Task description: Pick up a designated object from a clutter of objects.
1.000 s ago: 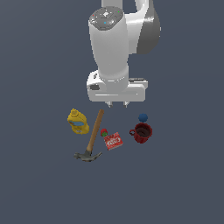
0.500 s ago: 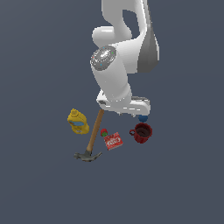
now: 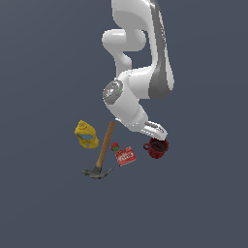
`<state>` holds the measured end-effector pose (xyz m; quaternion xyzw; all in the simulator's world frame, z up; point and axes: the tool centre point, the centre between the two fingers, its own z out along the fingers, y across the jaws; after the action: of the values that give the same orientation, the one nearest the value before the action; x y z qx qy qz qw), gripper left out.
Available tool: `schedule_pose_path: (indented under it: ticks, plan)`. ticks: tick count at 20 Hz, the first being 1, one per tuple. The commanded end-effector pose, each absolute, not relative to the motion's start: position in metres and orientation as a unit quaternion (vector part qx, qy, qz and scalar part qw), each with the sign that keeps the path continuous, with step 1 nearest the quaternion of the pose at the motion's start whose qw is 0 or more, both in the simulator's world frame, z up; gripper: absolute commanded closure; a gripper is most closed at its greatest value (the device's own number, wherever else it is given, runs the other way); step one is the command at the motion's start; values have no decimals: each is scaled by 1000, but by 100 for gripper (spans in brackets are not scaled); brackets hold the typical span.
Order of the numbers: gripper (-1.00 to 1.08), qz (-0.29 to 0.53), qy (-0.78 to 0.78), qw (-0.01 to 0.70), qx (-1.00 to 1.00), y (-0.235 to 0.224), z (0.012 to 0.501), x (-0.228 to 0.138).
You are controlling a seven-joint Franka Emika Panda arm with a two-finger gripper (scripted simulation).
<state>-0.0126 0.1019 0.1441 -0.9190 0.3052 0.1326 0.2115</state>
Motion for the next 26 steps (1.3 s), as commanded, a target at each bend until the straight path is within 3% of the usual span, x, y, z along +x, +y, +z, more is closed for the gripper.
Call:
schedule_pose_path:
  ticks: [1,26]
  plan:
    - [-20,144,335,222,-904,108,132,-14]
    - [-20,171,406,242,-864,137,79,-25]
